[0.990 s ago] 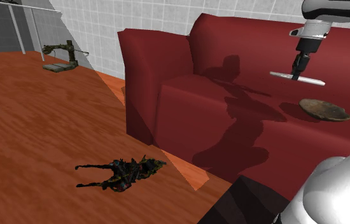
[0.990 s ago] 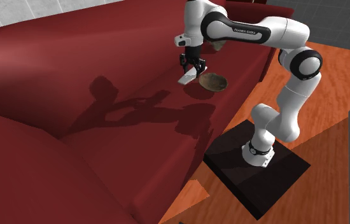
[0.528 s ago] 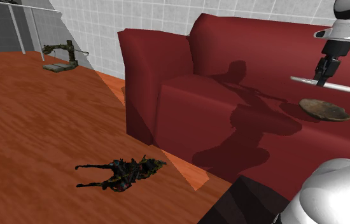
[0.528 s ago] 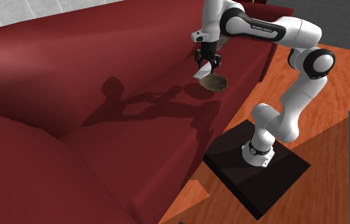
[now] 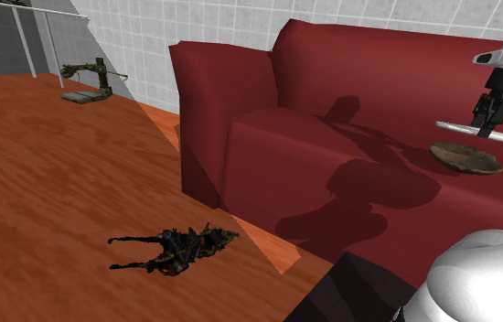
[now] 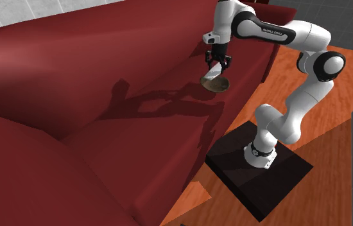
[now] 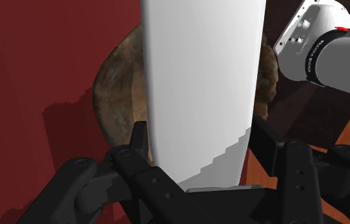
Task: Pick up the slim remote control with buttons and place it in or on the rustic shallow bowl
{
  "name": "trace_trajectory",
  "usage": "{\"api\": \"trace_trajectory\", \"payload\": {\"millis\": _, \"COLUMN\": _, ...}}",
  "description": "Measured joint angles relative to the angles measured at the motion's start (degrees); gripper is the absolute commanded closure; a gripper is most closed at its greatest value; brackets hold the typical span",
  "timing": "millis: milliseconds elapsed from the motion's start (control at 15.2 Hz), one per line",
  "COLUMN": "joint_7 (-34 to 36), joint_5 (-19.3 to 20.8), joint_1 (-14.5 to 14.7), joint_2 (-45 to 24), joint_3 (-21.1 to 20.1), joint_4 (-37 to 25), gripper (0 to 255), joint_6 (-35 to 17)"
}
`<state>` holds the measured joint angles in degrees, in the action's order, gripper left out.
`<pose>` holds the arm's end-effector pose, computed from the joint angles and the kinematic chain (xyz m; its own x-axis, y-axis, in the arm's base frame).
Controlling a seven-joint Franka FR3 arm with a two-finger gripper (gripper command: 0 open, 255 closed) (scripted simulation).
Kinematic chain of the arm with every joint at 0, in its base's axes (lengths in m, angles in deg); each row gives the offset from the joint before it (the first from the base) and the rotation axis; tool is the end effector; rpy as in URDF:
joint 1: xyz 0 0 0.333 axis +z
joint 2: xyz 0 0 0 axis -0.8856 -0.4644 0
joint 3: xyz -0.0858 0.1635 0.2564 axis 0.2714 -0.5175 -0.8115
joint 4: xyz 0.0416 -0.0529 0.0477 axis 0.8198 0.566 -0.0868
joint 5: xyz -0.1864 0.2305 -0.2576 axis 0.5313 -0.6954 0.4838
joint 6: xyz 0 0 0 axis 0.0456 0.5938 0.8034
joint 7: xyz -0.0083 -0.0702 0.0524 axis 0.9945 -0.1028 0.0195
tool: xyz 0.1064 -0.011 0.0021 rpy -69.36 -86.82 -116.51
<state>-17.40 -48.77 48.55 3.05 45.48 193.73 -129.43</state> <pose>0.1132 -0.3718 0.6637 0.9467 0.3213 -0.0237 0.3210 -0.9470 -0.0161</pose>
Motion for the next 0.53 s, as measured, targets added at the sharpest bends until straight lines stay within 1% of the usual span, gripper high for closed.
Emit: {"api": "trace_trajectory", "payload": {"millis": 528, "joint_7": 1.05, "joint_5": 1.61, "joint_1": -1.11, "joint_2": 2.80, "joint_3": 1.01, "joint_4": 7.93, "gripper": 255, "joint_6": -5.30}}
